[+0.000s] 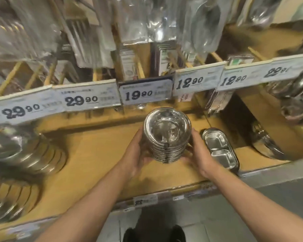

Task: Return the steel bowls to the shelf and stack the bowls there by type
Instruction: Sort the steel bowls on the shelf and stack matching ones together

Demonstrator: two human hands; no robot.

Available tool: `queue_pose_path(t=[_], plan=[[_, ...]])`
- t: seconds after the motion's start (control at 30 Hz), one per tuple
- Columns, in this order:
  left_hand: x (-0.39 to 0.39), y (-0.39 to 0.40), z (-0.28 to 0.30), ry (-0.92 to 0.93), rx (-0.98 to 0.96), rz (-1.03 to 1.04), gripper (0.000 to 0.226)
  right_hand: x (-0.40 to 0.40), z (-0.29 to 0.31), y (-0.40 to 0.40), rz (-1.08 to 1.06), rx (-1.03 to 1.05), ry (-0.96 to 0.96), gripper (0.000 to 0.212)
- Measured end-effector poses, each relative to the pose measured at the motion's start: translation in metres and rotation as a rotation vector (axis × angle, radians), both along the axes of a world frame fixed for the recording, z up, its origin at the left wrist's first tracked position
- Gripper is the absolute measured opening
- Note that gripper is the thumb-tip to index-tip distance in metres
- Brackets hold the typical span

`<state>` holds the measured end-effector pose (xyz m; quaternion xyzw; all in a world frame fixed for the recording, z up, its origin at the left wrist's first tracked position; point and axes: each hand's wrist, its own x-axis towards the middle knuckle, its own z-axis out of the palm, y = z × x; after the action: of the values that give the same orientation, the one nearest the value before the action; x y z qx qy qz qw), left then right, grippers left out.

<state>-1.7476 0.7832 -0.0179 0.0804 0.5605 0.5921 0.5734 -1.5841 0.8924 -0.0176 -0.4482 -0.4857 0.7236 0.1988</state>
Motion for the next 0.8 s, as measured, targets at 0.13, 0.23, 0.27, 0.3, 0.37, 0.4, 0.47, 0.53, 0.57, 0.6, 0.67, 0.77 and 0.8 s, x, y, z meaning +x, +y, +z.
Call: queue_pose_path(t=[0.13,0.23,0.27,0.3,0.37,0.4,0.47,0.53,0.57,0.6,0.67,0.77,0.8], plan=[[0.030,0.038,-0.002,0.031,-0.012,0.008,0.048,0.024,-0.005,0.039,0.029,0.000,-0.026,0.034],[0.042,0.051,-0.007,-0.007,-0.034,0.057,0.057,0.029,-0.008,0.053,0.058,-0.001,-0.034,0.032],[0.044,0.053,-0.010,-0.010,-0.038,0.067,0.059,0.030,-0.010,0.057,0.061,-0.003,-0.034,0.032],[0.045,0.054,-0.011,-0.005,-0.039,0.075,0.059,0.031,-0.012,0.061,0.060,-0.010,-0.034,0.035],[0.045,0.059,-0.014,0.031,-0.029,0.083,0.053,0.029,-0.013,0.067,0.065,-0.027,-0.025,0.037],[0.045,0.061,-0.017,0.042,-0.021,0.091,0.051,0.027,-0.012,0.069,0.075,-0.035,-0.018,0.038],[0.045,0.067,-0.021,0.019,-0.013,0.128,0.051,0.024,-0.010,0.073,0.075,-0.056,-0.001,0.044],[0.044,0.072,-0.026,-0.029,0.002,0.177,0.053,0.023,-0.009,0.077,0.059,-0.088,0.063,0.048],[0.044,0.074,-0.028,-0.040,0.011,0.194,0.052,0.023,-0.010,0.080,0.055,-0.087,0.090,0.048],[0.043,0.074,-0.031,-0.046,0.017,0.206,0.051,0.024,-0.013,0.082,0.054,-0.068,0.082,0.045],[0.041,0.073,-0.032,-0.036,0.027,0.202,0.052,0.026,-0.013,0.083,0.011,-0.022,0.018,0.034],[0.035,0.071,-0.030,0.073,-0.013,0.182,0.054,0.033,-0.017,0.084,-0.027,-0.018,-0.026,0.033],[0.034,0.071,-0.029,0.116,-0.018,0.180,0.055,0.034,-0.017,0.084,-0.028,-0.010,-0.032,0.034]])
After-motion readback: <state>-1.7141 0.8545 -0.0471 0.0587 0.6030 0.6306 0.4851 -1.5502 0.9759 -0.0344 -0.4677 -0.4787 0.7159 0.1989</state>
